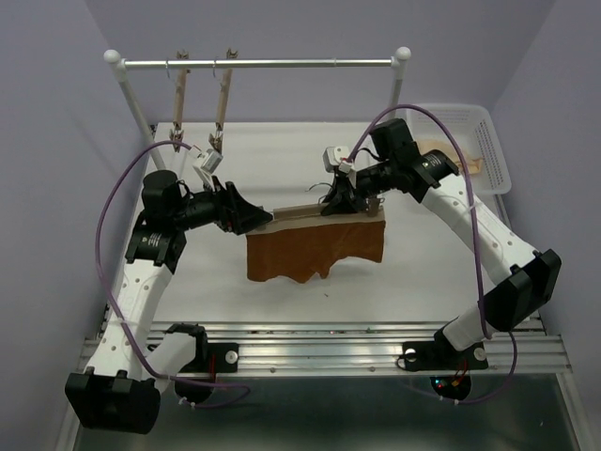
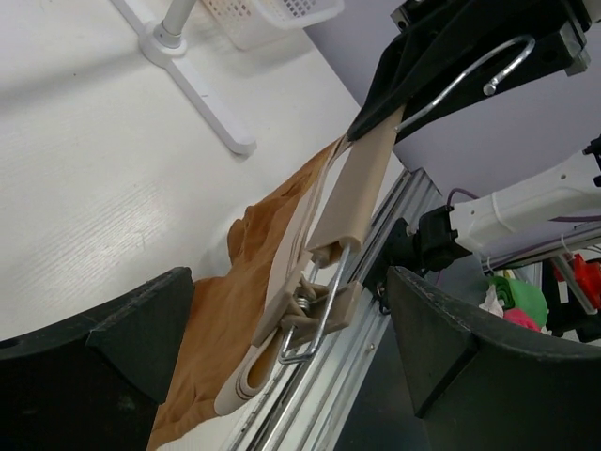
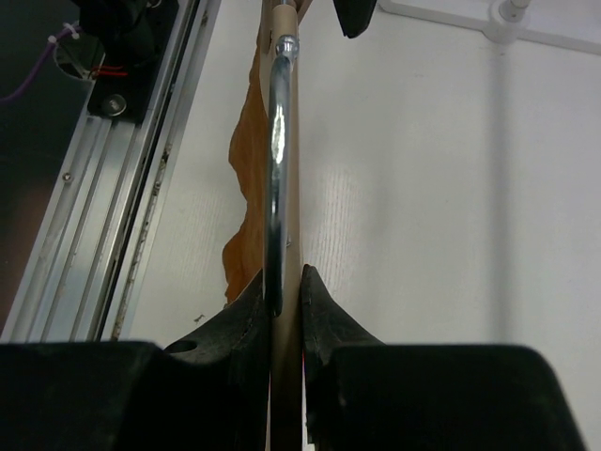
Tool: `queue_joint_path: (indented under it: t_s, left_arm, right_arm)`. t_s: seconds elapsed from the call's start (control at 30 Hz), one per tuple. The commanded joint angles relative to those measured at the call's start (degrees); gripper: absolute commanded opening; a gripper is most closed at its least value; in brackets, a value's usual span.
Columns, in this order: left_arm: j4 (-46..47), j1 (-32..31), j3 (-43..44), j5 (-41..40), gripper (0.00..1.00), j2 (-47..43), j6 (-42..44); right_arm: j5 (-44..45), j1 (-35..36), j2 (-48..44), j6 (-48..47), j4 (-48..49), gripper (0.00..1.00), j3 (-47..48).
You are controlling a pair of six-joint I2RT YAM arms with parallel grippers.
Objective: Remove the underwear clipped to the hanger
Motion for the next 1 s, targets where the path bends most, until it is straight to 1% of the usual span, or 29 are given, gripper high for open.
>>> queue_joint_path:
  t_s: [0.0, 0.1, 0.33, 0.37, 0.43, 0.53, 0.6, 0.63, 0.83, 0.9, 0.93, 0.97]
  left_arm:
    - [-0.85, 0.15, 1.37, 2.44, 0.93, -2.16, 3.11]
    - [-1.37, 0.15, 1.02, 4.11, 0.89, -2.25, 3.63]
    - [0.21, 0.15, 0.22, 5.52, 0.85, -3.57, 3.37]
    - [0.21, 0.15, 0.14, 5.43, 0.81, -3.57, 3.46]
    - [0.38, 0.15, -0.21, 5.43, 0.78, -3.83, 3.37]
    - [0.74, 0.15, -0.65, 5.61, 0.69, -4.01, 3.19]
    - [0.74, 0.15, -0.66, 5.61, 0.67, -4.10, 3.37]
    - [0.91, 0.15, -0.74, 5.70, 0.64, -4.19, 3.63]
    - [1.00, 0.15, -0.75, 4.21, 0.61, -4.45, 3.37]
    - [1.09, 0.15, -0.75, 3.24, 0.58, -4.45, 3.02]
    - [1.17, 0.15, -0.83, 3.06, 0.53, -4.45, 2.84]
    - [1.78, 0.15, -0.92, 2.89, 0.50, -4.36, 2.41]
  right_arm:
    - [-2.24, -0.38, 1.96, -2.72, -5.09, 0.01, 5.93]
    - [-2.33, -0.38, 3.37, -1.14, -4.92, 0.01, 6.99]
    - [-3.21, -0.38, 5.13, 2.29, -4.57, 0.01, 8.49]
    - [-3.47, -0.38, 5.13, 2.64, -4.39, 0.01, 8.40]
    - [-3.74, -0.38, 5.22, 3.17, -4.21, 0.01, 8.14]
    - [-4.18, -0.38, 5.48, 4.75, -3.69, 0.01, 7.79]
    - [-4.18, -0.38, 5.74, 5.46, -2.98, 0.01, 7.52]
    - [-4.27, -0.38, 5.92, 5.46, -3.24, 0.01, 7.61]
    - [-4.71, -0.38, 6.54, 5.63, -4.04, 0.01, 7.96]
    - [-4.62, -0.38, 6.45, 5.63, -4.21, 0.01, 7.61]
    - [-4.53, -0.38, 6.36, 5.63, -4.30, 0.01, 7.44]
    - [-4.53, -0.38, 6.27, 5.63, -4.21, 0.01, 7.26]
